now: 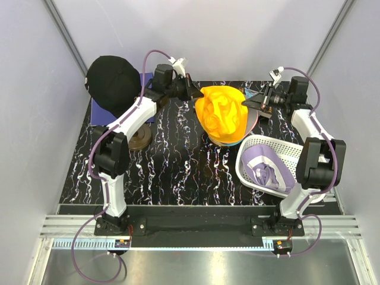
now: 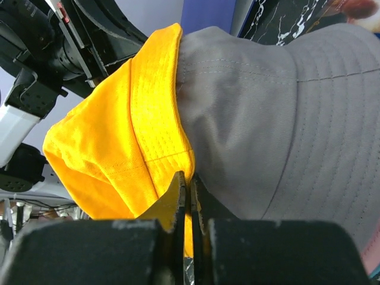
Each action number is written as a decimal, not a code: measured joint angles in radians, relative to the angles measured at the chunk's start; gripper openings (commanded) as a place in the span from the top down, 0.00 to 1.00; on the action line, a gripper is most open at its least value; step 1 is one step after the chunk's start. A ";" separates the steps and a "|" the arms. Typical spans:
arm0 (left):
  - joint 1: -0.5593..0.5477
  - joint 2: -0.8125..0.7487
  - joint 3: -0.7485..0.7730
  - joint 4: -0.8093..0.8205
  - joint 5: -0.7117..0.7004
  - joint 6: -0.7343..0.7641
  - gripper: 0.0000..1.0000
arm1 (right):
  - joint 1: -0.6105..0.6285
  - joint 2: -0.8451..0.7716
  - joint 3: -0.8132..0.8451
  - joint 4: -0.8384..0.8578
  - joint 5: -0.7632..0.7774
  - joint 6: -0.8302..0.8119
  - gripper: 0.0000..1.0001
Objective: Stack the hats
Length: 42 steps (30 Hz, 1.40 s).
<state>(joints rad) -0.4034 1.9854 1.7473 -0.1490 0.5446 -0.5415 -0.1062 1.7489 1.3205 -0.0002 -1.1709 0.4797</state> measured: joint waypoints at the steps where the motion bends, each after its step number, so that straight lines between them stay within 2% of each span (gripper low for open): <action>1: 0.001 0.000 0.000 0.000 0.000 0.000 1.00 | 0.001 -0.001 0.000 -0.007 0.000 0.005 1.00; 6: 0.006 -0.017 -0.019 -0.008 0.002 0.010 1.00 | 0.002 -0.051 -0.001 -0.051 0.000 0.057 1.00; 11: 0.023 -0.106 -0.089 -0.039 0.037 0.001 1.00 | 0.014 -0.152 -0.001 -0.052 -0.002 0.129 1.00; 17: 0.029 -0.156 -0.071 -0.040 0.063 -0.043 1.00 | 0.019 -0.196 -0.001 -0.050 0.006 0.174 1.00; 28: 0.031 0.040 0.128 -0.021 0.065 -0.094 1.00 | 0.018 -0.136 0.002 -0.050 0.212 0.180 1.00; 34: 0.029 0.124 0.151 -0.016 0.062 -0.094 1.00 | 0.013 -0.105 0.005 -0.056 0.335 0.179 1.00; 42: 0.005 0.161 0.158 0.016 0.054 -0.092 1.00 | 0.000 -0.101 0.005 -0.126 0.431 0.140 1.00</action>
<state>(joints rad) -0.3981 2.1468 1.9053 -0.1329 0.5987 -0.6331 -0.1066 1.6474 1.3254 -0.1261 -0.7395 0.6197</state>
